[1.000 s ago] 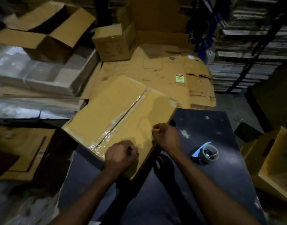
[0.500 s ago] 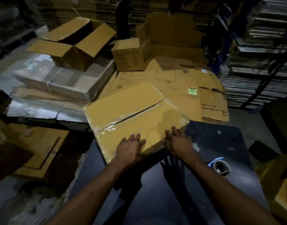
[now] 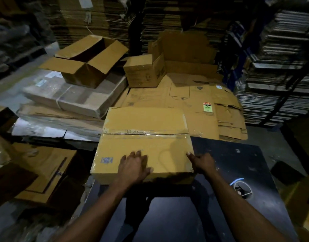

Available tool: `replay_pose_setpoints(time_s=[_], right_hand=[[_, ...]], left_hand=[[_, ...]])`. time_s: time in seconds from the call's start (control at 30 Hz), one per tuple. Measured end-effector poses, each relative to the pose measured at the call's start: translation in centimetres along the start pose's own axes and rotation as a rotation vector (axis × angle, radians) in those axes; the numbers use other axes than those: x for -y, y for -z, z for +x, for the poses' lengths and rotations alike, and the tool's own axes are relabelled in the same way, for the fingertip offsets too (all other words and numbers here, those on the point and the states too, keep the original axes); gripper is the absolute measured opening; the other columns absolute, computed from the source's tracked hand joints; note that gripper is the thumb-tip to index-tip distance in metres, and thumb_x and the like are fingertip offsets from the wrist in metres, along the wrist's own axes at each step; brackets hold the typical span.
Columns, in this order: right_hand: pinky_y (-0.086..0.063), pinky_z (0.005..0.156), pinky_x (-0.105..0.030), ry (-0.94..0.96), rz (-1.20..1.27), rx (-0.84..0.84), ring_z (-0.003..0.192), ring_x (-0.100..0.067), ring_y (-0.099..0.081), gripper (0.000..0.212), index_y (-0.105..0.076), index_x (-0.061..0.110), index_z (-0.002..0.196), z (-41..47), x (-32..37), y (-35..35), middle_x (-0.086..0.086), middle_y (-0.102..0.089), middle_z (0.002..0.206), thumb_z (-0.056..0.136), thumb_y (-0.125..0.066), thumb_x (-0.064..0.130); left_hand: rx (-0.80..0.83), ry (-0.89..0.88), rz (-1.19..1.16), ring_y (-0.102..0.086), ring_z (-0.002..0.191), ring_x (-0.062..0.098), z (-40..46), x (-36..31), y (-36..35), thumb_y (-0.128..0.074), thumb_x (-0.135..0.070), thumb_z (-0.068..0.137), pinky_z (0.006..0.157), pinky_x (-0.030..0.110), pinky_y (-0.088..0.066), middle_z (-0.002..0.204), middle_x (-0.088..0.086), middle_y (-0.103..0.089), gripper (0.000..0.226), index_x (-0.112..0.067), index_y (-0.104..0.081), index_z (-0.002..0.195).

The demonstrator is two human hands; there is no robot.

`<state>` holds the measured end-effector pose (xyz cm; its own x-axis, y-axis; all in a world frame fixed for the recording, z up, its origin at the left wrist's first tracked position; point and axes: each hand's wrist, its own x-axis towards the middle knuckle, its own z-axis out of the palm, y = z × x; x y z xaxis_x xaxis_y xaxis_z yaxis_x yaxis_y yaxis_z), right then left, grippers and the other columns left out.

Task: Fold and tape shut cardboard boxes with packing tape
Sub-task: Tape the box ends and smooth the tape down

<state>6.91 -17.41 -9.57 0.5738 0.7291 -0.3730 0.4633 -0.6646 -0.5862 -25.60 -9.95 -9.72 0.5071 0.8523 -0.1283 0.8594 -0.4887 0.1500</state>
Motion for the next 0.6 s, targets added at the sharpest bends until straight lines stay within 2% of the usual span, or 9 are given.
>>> replay_pose_setpoints(time_s=[0.07, 0.13, 0.2, 0.27, 0.37, 0.47, 0.53, 0.6], right_hand=[[-0.063, 0.073, -0.043, -0.007, 0.009, 0.004, 0.061, -0.021, -0.072, 0.068, -0.076, 0.007, 0.066, -1.1, 0.0, -0.6, -0.004, -0.072, 0.058, 0.097, -0.064, 0.067], [-0.058, 0.067, -0.036, 0.015, -0.003, -0.038, 0.060, -0.021, -0.068, 0.065, -0.074, 0.004, 0.065, -2.5, 0.2, -0.9, -0.006, -0.069, 0.056, 0.100, -0.064, 0.058], [-0.059, 0.068, -0.038, 0.020, 0.015, -0.048, 0.059, -0.024, -0.069, 0.066, -0.073, -0.001, 0.063, -3.4, -0.4, -1.5, -0.009, -0.069, 0.055, 0.102, -0.064, 0.051], [-0.061, 0.078, -0.047, 0.035, 0.027, 0.021, 0.066, -0.028, -0.074, 0.064, -0.074, -0.005, 0.067, -4.0, -1.0, -2.1, -0.014, -0.072, 0.062, 0.103, -0.063, 0.046], [-0.062, 0.085, -0.046, 0.085, -0.150, 0.195, 0.079, -0.028, -0.078, 0.063, -0.078, 0.002, 0.081, -6.0, -1.4, -3.6, -0.013, -0.079, 0.081, 0.096, -0.056, 0.059], [-0.063, 0.085, -0.042, 0.235, -0.231, 0.329, 0.091, -0.034, -0.078, 0.062, -0.074, 0.010, 0.093, -8.9, -0.6, -5.7, -0.016, -0.079, 0.097, 0.090, -0.047, 0.066], [-0.065, 0.074, -0.041, 0.241, -0.244, 0.400, 0.083, -0.031, -0.079, 0.051, -0.071, 0.011, 0.093, -10.1, 1.2, -5.8, -0.012, -0.079, 0.092, 0.088, -0.056, 0.059], [-0.065, 0.063, -0.039, 0.198, -0.287, 0.374, 0.065, -0.021, -0.077, 0.040, -0.075, 0.010, 0.083, -9.4, 2.3, -5.2, -0.006, -0.077, 0.072, 0.083, -0.071, 0.050]], left_hand=[[-0.016, 0.029, -0.080, -0.030, 0.163, 0.034, -0.4, -0.4, -1.8, -0.031, -0.088, 0.099, 0.126, 0.063, -0.028, 0.176, 0.007, -0.034, 0.084, -0.031, -0.051, 0.157], [-0.093, 0.063, -0.146, -0.023, 0.166, 0.032, -0.6, 0.2, -3.4, -0.022, -0.087, 0.102, 0.129, 0.064, -0.021, 0.179, 0.004, -0.030, 0.083, -0.034, -0.047, 0.162], [-0.166, 0.066, -0.172, -0.026, 0.165, 0.028, -0.9, 1.2, -4.4, -0.026, -0.082, 0.105, 0.130, 0.062, -0.021, 0.177, -0.001, -0.035, 0.076, -0.036, -0.051, 0.160], [-0.216, 0.059, -0.192, -0.031, 0.164, 0.026, -1.1, 2.3, -5.4, -0.032, -0.077, 0.108, 0.130, 0.061, -0.022, 0.173, -0.004, -0.042, 0.066, -0.037, -0.057, 0.155], [-0.303, 0.082, -0.186, -0.034, 0.163, 0.022, -1.3, 5.0, -6.7, -0.036, -0.067, 0.110, 0.130, 0.062, -0.021, 0.168, -0.009, -0.049, 0.055, -0.039, -0.062, 0.150], [-0.314, 0.071, -0.138, -0.032, 0.163, 0.020, -0.7, 8.3, -6.8, -0.040, -0.059, 0.109, 0.129, 0.066, -0.019, 0.167, -0.014, -0.050, 0.048, -0.042, -0.062, 0.148], [-0.280, 0.089, -0.129, -0.031, 0.164, 0.024, -0.4, 9.5, -6.1, -0.041, -0.058, 0.108, 0.128, 0.069, -0.019, 0.168, -0.012, -0.049, 0.048, -0.043, -0.062, 0.149], [-0.270, 0.137, -0.131, -0.028, 0.164, 0.029, -0.7, 9.5, -5.6, -0.039, -0.061, 0.108, 0.127, 0.070, -0.020, 0.170, -0.002, -0.047, 0.053, -0.039, -0.061, 0.150]])
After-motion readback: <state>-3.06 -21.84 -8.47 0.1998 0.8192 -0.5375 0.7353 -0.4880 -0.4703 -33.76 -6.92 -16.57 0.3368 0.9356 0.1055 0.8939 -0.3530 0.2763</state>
